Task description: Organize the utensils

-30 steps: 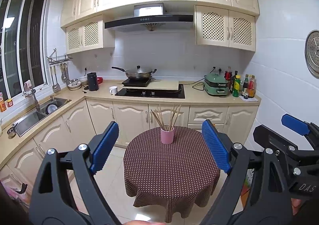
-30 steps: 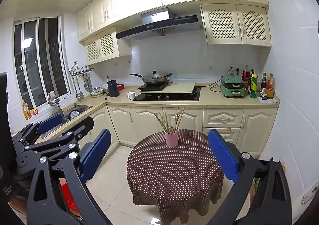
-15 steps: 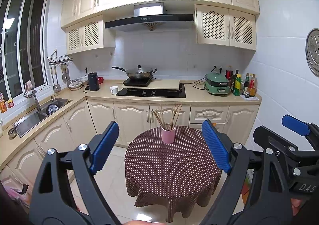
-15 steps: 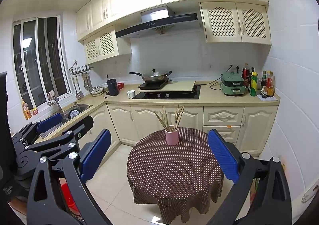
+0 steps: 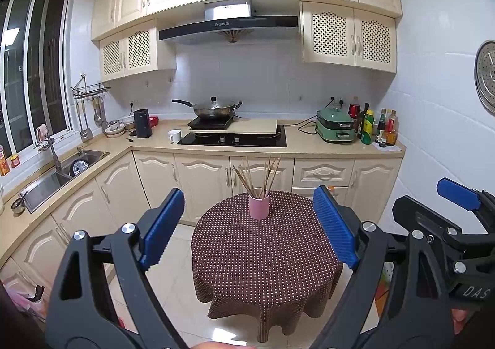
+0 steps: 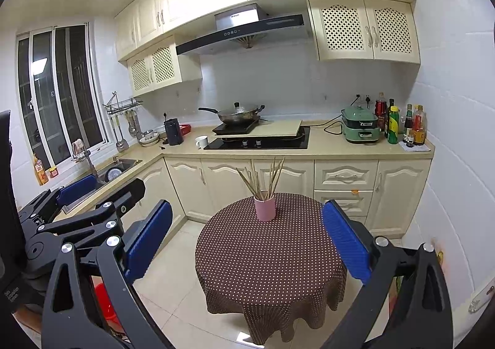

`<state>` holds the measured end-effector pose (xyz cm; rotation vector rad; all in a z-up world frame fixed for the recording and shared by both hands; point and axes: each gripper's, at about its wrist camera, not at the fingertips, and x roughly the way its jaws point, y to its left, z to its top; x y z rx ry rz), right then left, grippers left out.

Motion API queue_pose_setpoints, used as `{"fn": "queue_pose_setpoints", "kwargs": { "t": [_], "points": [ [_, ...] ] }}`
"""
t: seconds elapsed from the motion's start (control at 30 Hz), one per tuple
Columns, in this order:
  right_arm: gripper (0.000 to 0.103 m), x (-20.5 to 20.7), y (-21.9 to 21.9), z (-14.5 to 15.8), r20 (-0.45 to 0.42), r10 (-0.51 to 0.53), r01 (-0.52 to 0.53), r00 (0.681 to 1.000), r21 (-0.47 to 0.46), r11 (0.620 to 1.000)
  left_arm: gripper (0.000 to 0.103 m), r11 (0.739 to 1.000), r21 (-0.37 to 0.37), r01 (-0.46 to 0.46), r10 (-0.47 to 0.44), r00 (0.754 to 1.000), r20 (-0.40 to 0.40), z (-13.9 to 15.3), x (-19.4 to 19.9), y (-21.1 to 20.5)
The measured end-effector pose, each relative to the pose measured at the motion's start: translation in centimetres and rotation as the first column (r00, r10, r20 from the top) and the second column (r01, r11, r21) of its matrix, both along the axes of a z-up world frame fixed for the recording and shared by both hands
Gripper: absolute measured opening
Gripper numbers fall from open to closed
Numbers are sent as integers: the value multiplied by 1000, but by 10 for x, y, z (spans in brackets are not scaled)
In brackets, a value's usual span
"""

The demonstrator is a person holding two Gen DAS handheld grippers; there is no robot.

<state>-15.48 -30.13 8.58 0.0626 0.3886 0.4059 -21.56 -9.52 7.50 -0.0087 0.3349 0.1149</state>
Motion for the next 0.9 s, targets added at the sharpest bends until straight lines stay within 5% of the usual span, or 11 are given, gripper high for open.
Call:
{"fn": "queue_pose_setpoints", "kwargs": {
  "t": [0.9],
  "points": [
    [95, 10, 2, -3, -24, -3, 3, 1000, 3, 1000, 84, 1000, 0, -3, 3, 999, 36, -4, 1, 3]
  ]
}}
